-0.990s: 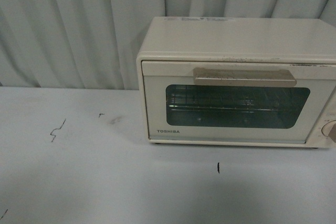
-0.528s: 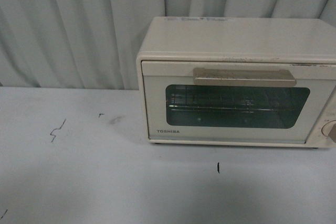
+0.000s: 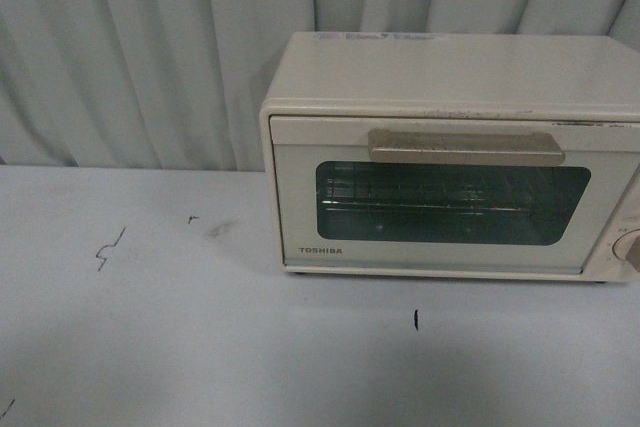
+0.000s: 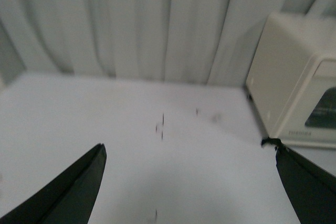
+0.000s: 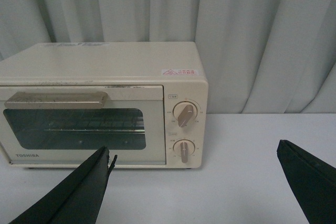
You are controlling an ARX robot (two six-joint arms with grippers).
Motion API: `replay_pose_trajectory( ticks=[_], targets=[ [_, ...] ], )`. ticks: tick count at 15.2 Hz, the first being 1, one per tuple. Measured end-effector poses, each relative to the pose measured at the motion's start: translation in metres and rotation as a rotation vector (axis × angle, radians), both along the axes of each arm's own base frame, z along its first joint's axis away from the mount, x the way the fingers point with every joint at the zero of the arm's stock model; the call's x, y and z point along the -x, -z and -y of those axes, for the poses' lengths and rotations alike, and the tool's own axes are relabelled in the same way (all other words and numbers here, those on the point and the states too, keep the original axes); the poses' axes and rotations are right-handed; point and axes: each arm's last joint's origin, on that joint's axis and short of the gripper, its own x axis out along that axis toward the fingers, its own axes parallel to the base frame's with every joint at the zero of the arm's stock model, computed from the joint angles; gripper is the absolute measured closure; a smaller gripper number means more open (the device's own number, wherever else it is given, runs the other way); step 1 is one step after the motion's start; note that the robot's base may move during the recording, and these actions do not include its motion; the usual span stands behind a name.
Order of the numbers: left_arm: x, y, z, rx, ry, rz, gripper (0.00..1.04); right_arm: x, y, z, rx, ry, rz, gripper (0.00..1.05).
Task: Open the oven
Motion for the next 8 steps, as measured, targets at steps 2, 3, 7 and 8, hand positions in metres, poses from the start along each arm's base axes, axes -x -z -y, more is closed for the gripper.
replay_pose_trajectory(
  ticks=[2,3,7,8],
  targets=[
    [-0.004,-0.02,-0.009,0.221,-0.109,-0.362,0.07,0.0,0.0,0.0,0.0,-0.001,0.001,0.06],
    [-0.002,-0.035,-0.011,0.3,-0.133,-0.348,0.07,0.0,0.0,0.0,0.0,0.0,0.0,0.06],
    [-0.042,-0.057,0.021,0.408,-0.009,-0.333,0.07,0.0,0.0,0.0,0.0,0.0,0.0,0.06],
    [-0.056,-0.048,0.037,0.449,0.044,-0.396,0.07,0.0,0.0,0.0,0.0,0.0,0.0,0.06]
  ],
)
